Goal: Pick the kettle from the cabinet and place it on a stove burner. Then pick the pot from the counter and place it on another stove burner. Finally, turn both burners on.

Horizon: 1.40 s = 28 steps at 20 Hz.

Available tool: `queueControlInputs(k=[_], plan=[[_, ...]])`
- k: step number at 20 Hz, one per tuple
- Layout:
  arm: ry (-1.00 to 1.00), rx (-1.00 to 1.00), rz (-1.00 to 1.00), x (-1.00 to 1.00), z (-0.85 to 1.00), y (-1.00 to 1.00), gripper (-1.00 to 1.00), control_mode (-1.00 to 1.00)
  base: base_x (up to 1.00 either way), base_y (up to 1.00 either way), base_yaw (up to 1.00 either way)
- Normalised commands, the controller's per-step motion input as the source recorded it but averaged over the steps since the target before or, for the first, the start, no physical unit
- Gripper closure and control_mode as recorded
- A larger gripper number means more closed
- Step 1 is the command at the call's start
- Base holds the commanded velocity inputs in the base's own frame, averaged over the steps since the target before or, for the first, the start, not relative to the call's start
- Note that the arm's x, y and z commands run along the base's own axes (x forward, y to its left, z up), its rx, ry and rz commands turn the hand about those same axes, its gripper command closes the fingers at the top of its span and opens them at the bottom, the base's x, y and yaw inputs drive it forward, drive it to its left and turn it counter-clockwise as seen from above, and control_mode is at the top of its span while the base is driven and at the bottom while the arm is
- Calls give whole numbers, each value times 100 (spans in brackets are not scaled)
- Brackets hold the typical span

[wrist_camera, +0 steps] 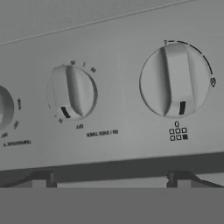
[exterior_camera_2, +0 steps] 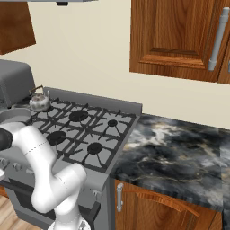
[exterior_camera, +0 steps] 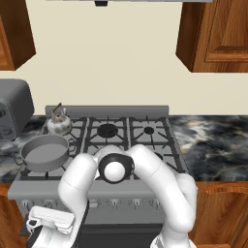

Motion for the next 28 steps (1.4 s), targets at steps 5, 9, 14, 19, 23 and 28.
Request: queueControlInputs(k=[5, 9, 14, 19, 23, 28], plan=[[0, -3, 0, 24, -9, 8, -100, -100, 0, 0, 0], [0, -5, 0, 20, -23, 17, -100, -100, 0, 0, 0], [0, -7, 0, 14, -27, 25, -100, -100, 0, 0, 0], [0, -6, 0, 6, -22, 26, -100, -100, 0, 0, 0], [0, -2, 0, 0, -13, 2, -100, -100, 0, 0, 0], [-1, 0, 0, -7, -16, 0, -100, -100, 0, 0, 0]])
